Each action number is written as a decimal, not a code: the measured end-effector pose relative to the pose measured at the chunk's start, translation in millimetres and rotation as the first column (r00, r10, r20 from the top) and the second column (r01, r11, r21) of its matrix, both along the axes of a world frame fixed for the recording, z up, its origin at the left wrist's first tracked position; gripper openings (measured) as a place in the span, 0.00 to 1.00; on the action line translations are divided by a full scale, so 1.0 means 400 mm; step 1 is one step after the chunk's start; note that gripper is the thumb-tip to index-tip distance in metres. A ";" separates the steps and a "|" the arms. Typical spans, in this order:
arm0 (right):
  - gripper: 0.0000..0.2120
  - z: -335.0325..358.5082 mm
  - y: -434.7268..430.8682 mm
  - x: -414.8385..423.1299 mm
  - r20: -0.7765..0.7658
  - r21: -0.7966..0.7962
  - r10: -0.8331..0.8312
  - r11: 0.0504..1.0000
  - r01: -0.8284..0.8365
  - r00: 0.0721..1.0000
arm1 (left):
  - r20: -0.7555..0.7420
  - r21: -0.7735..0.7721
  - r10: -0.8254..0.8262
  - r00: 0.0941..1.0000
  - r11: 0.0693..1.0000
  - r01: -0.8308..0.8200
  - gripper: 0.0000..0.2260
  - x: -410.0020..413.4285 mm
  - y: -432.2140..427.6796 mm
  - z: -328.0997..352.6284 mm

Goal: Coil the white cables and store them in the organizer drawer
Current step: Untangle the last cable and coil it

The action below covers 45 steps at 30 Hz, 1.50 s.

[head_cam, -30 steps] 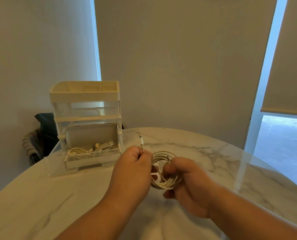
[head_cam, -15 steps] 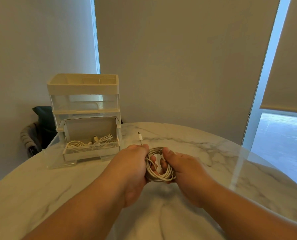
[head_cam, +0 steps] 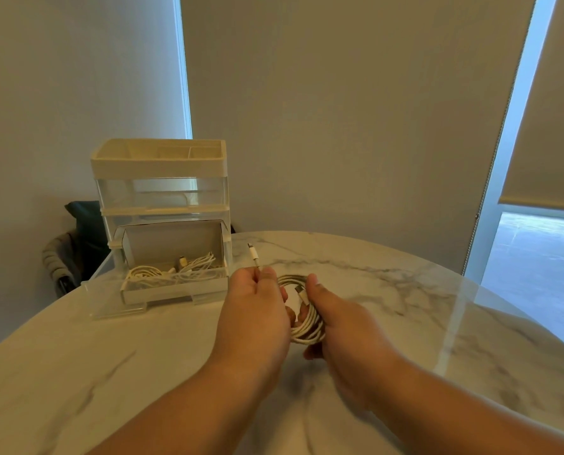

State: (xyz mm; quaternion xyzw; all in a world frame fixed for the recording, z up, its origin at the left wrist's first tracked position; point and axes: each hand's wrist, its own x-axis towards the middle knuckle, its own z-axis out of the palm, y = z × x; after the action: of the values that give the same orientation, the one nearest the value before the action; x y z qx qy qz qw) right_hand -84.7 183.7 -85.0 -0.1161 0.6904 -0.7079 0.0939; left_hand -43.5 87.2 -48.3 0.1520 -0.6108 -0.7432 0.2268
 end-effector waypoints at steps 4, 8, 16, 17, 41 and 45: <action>0.24 -0.002 0.001 -0.009 -0.175 0.023 -0.042 0.999 0.047 0.984 | -0.004 -0.093 0.033 0.999 0.995 -0.033 0.10 -0.006 -0.001 -0.014; 0.19 0.009 0.003 -0.012 -0.229 -0.020 -0.013 1.000 0.009 0.973 | -0.035 -0.303 0.106 0.994 0.946 -0.112 0.09 -0.010 -0.008 -0.024; 0.13 0.032 0.015 0.017 -0.086 -0.048 0.230 0.971 -0.235 0.969 | -0.069 -0.398 0.104 0.992 0.909 -0.123 0.08 -0.003 -0.013 -0.020; 0.08 0.030 0.017 0.013 -0.116 -0.070 0.238 0.966 -0.247 0.964 | -0.066 -0.407 0.102 0.993 0.905 -0.120 0.08 -0.003 -0.013 -0.022; 0.12 0.047 0.024 0.041 -0.725 0.310 0.024 0.904 0.295 0.689 | -0.007 -0.482 0.076 0.997 0.873 -0.070 0.09 -0.009 -0.022 -0.033; 0.11 0.065 0.026 0.056 -0.582 0.015 -0.057 0.997 0.081 0.811 | -0.010 -0.485 0.089 0.996 0.871 -0.083 0.09 -0.011 -0.018 -0.032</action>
State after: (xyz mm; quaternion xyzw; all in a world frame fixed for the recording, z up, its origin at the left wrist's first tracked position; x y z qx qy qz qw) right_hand -62.4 194.1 -59.2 -0.2994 0.7036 -0.6280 -0.1447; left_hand -47.9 80.2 -61.0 0.1221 -0.7714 -0.5549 0.2865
